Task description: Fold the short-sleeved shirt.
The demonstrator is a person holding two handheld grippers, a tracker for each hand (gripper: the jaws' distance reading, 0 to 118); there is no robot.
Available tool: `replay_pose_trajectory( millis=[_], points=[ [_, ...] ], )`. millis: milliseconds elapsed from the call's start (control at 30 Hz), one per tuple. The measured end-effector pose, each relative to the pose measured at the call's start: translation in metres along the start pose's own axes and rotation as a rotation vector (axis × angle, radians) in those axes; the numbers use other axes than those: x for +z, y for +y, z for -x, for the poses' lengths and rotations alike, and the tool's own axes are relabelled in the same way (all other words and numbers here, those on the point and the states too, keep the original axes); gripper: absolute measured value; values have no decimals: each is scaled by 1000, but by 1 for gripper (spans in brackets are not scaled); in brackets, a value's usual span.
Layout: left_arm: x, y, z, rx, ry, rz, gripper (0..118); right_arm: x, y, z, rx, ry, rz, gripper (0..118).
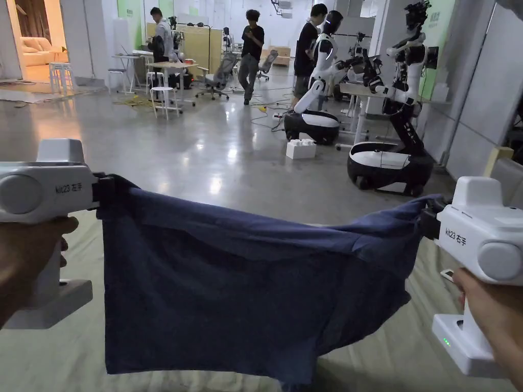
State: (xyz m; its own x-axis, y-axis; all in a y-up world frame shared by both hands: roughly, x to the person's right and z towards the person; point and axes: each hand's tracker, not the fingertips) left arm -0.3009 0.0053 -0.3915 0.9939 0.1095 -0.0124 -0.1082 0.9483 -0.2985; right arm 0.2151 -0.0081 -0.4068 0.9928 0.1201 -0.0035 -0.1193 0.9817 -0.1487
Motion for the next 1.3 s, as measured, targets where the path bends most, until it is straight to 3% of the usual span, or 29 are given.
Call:
replay_pose_trajectory(
  millis=[533,800,1133,1300],
  points=[
    [-55,64,-2,-23,34,-53,3,-71,85,4,23,-49,-71,10],
    [-77,81,3,-37,55,-82,3,-85,88,15,28,-53,-100,10],
    [-68,-21,12,-26,59,1,3,-78,-15,24,49,-28,32,10],
    [-35,-97,10,-35,46,64,3,-32,-71,22,70,-26,83,10]
  ],
)
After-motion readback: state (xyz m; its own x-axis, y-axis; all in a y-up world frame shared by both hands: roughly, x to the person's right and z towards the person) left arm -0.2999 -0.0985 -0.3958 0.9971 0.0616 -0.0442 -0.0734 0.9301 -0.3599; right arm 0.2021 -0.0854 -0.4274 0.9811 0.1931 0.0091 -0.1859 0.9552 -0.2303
